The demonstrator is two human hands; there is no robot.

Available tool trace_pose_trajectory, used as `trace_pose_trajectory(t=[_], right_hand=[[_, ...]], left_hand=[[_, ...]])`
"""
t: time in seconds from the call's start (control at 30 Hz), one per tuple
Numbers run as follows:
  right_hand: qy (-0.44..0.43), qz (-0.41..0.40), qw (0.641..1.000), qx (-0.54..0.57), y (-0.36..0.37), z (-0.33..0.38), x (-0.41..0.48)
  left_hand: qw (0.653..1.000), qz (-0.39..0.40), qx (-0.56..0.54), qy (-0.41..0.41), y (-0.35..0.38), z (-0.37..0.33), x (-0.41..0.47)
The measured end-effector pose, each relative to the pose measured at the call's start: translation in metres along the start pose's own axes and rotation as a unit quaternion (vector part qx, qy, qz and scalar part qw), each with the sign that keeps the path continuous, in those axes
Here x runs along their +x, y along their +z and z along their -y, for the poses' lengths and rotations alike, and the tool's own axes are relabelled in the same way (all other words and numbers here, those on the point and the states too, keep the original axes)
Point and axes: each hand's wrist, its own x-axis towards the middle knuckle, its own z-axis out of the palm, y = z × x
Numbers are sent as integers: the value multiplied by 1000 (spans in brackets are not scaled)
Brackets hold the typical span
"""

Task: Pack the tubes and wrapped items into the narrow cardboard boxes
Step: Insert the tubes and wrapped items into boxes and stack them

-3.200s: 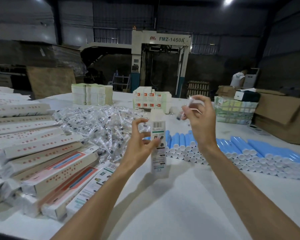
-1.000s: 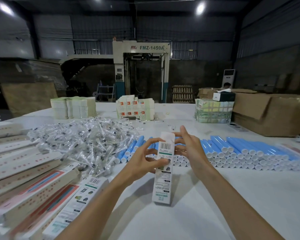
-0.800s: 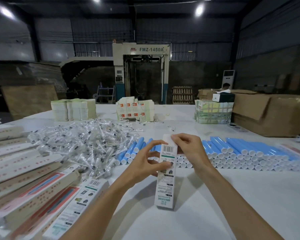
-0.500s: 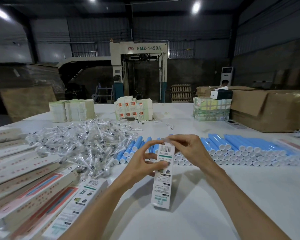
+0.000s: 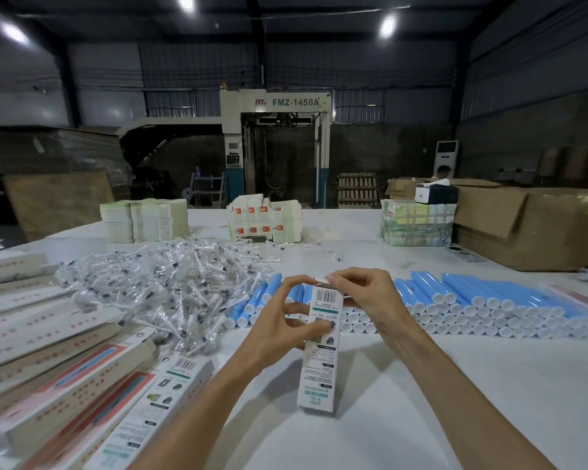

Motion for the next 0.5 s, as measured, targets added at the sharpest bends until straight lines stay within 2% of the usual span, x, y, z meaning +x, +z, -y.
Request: trace_pose_trajectory(t=[0.2, 0.5], right_hand=[[5, -8, 1000, -14, -1, -2, 1], [28, 74, 997, -17, -19, 6, 1]], left_hand=[[1000, 19, -11, -1, 1, -1, -2], [1000, 19, -9, -9, 3, 1, -3]])
